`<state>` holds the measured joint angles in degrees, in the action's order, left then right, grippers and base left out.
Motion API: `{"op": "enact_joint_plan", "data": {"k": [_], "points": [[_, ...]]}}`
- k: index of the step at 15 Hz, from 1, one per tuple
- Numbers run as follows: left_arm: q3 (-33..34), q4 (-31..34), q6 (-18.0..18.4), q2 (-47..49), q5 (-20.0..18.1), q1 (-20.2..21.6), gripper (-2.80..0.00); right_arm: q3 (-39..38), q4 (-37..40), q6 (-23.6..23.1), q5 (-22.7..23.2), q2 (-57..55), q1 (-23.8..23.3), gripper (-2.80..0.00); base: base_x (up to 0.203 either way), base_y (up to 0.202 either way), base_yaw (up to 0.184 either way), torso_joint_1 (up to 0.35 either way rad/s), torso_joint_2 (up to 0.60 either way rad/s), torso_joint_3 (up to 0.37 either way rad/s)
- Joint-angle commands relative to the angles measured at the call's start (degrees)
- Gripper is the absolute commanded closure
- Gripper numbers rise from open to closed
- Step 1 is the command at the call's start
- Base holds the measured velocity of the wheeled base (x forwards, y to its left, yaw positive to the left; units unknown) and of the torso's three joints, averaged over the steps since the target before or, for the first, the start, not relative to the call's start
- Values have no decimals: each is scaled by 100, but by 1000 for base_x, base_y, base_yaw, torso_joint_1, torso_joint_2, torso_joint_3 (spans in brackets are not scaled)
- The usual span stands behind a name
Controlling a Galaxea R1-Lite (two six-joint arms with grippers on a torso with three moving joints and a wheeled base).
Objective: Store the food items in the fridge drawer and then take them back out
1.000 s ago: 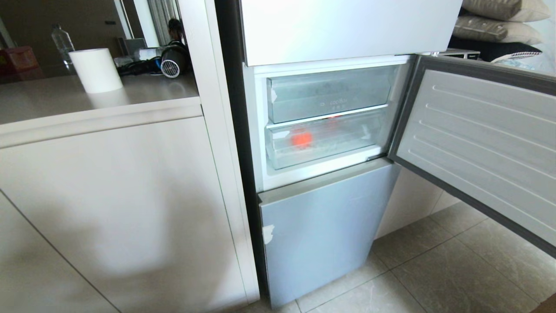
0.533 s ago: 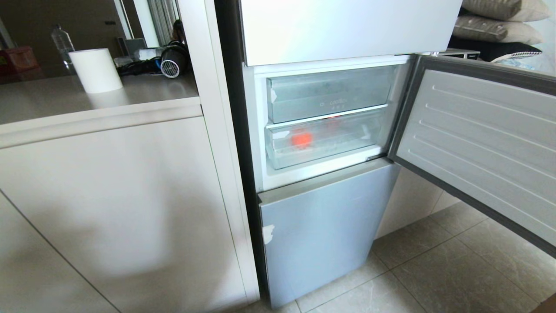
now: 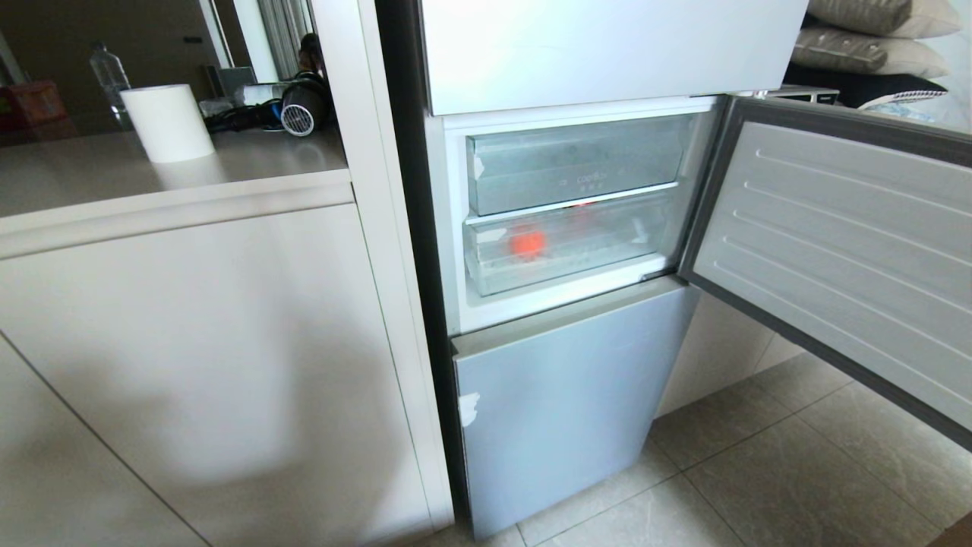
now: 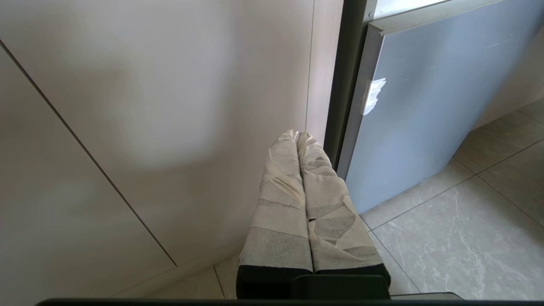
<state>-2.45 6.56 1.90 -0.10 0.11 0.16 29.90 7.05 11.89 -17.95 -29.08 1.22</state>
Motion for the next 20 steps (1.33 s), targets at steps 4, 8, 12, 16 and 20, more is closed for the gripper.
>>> {"op": "enact_joint_plan", "data": {"k": [4,8,12,16,20], "points": [[-1,3,-5,10,5,2,0,519,-9,885,-178,-1710,288,0,0,0,0,0,0,0],[-1,3,-4,18,6,2,0,741,-876,941,-176,-2991,-744,0,0,0,0,0,0,0],[-1,3,-4,10,-1,2,0,1086,-1840,853,-116,-3533,-2955,0,0,0,0,0,0,0],[-1,3,4,10,2,2,0,1212,-2347,837,511,-3620,-5142,0,0,0,0,0,0,0],[-1,3,-5,10,6,2,0,1271,-2711,890,1022,-3748,-6680,0,0,0,0,0,0,0]]}}
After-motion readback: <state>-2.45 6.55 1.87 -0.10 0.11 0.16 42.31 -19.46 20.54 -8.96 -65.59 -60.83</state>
